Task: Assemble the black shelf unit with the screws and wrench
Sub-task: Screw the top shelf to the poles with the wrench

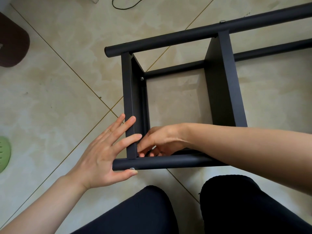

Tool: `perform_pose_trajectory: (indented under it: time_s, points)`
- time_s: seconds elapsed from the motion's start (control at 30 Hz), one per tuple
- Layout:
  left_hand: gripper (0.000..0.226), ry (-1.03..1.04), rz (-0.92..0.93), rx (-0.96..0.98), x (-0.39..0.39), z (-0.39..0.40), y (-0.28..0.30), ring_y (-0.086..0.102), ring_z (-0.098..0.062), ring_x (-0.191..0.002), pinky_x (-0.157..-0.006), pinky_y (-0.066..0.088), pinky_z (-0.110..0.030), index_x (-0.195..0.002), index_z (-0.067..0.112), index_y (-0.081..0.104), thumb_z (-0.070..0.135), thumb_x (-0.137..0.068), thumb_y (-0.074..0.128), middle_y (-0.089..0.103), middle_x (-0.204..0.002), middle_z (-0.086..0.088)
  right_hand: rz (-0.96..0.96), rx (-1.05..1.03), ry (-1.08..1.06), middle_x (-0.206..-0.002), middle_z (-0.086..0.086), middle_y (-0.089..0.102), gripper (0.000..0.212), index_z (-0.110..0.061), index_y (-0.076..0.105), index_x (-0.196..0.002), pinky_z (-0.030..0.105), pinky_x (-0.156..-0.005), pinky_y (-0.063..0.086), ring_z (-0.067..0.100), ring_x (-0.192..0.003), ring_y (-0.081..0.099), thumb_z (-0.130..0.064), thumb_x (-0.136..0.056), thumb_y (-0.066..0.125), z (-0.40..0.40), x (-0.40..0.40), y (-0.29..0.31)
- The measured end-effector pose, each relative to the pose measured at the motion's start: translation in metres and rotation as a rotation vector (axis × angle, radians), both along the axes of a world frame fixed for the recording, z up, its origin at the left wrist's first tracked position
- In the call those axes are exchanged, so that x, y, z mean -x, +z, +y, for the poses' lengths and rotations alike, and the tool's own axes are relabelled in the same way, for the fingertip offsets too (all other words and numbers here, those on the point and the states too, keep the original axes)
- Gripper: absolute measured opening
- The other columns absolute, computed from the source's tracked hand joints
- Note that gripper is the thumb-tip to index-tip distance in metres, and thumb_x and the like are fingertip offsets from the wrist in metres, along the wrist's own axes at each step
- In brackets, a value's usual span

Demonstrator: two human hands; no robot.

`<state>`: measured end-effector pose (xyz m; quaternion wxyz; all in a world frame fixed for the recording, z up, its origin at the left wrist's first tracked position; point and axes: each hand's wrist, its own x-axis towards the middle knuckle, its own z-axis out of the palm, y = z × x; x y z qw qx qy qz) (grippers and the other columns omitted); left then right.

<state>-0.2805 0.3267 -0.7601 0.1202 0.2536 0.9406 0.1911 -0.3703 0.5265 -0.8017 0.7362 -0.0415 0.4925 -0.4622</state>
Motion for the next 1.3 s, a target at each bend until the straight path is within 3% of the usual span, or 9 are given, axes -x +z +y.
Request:
perform_pose_trajectory:
  time_s: [0.13,0.3,0.5,0.6,0.8,0.93,1.07,1.2,1.3]
  points:
    - [0.07,-0.003,0.001,-0.008,0.0007,-0.0005,-0.0008,0.01,-0.029,-0.156,-0.123,0.017,-0.029,-0.145,0.029,0.04,0.07,-0.09,0.05,0.015,-0.169,0.0,-0.066,0.008,-0.011,-0.072,-0.004,0.064,0.019,-0.014,0.065,-0.078,0.023,-0.058,0.031,0.01,-0.06,0.044,-0.02,-0.095,0.06,0.0036,0.004,0.0012]
    - [0.073,-0.01,-0.002,-0.011,0.0005,-0.0002,-0.0017,0.01,-0.029,-0.156,-0.123,0.017,-0.027,-0.144,0.029,0.041,0.062,-0.082,0.062,0.014,-0.169,0.002,-0.012,-0.013,-0.008,-0.066,-0.002,0.056,0.021,-0.014,0.061,-0.074,0.023,-0.057,0.031,0.011,-0.054,0.041,-0.017,-0.094,0.058,-0.0011,-0.0024,-0.0006]
    - [0.068,-0.012,0.0,-0.018,0.0013,0.0,-0.0003,0.01,-0.029,-0.156,-0.12,0.02,-0.03,-0.143,0.029,0.04,0.072,-0.091,0.047,0.012,-0.169,0.004,-0.092,-0.014,-0.009,-0.071,-0.004,0.063,0.017,-0.013,0.063,-0.078,0.023,-0.058,0.031,0.011,-0.058,0.043,-0.019,-0.094,0.06,0.0035,0.0033,0.0017]
    - [0.067,-0.012,0.006,-0.022,0.0009,0.0001,-0.0004,0.01,-0.028,-0.156,-0.12,0.02,-0.028,-0.143,0.029,0.041,0.068,-0.089,0.053,0.012,-0.169,0.005,-0.065,-0.032,0.003,-0.072,-0.001,0.059,0.016,-0.014,0.064,-0.078,0.023,-0.059,0.031,0.011,-0.058,0.042,-0.02,-0.093,0.062,0.0021,0.0021,0.0009]
    - [0.072,-0.007,0.002,-0.019,0.0014,0.0017,0.0007,0.011,-0.028,-0.156,-0.111,0.033,-0.043,-0.141,0.029,0.042,0.06,-0.08,0.063,0.013,-0.169,0.004,-0.071,0.015,-0.03,-0.065,-0.005,0.062,0.02,-0.013,0.062,-0.078,0.023,-0.06,0.034,0.01,-0.058,0.043,-0.019,-0.096,0.057,0.0034,0.0008,0.0027]
    - [0.072,-0.013,0.009,-0.018,0.0015,0.0017,0.0004,0.01,-0.028,-0.156,-0.115,0.028,-0.035,-0.141,0.029,0.042,0.06,-0.08,0.063,0.013,-0.169,0.004,-0.087,-0.009,-0.021,-0.069,-0.003,0.057,0.017,-0.014,0.063,-0.081,0.022,-0.06,0.034,0.01,-0.057,0.041,-0.022,-0.095,0.061,0.0063,0.0008,0.0026]
    - [0.071,-0.013,0.011,-0.015,0.0013,0.0019,0.0004,0.011,-0.029,-0.156,-0.111,0.033,-0.039,-0.141,0.028,0.042,0.059,-0.08,0.063,0.013,-0.169,0.003,-0.048,-0.022,-0.06,-0.069,-0.001,0.055,0.015,-0.014,0.06,-0.081,0.022,-0.061,0.036,0.01,-0.055,0.041,-0.017,-0.096,0.058,-0.0007,-0.0043,0.0008]
    - [0.072,-0.024,0.012,-0.018,0.0024,0.0009,-0.0006,0.01,-0.029,-0.156,-0.116,0.024,-0.028,-0.142,0.028,0.042,0.059,-0.08,0.064,0.012,-0.169,0.003,-0.094,-0.006,-0.037,-0.073,-0.002,0.058,0.013,-0.014,0.063,-0.084,0.023,-0.062,0.034,0.01,-0.058,0.041,-0.02,-0.095,0.059,0.0035,-0.0002,0.0012]
    - [0.072,-0.02,0.018,-0.013,0.0021,0.001,-0.0008,0.011,-0.029,-0.156,-0.114,0.029,-0.032,-0.141,0.029,0.042,0.059,-0.079,0.063,0.011,-0.169,0.004,-0.104,-0.016,-0.022,-0.072,-0.002,0.056,0.015,-0.014,0.065,-0.081,0.023,-0.063,0.033,0.01,-0.059,0.04,-0.021,-0.094,0.062,0.0061,0.0017,-0.0001]
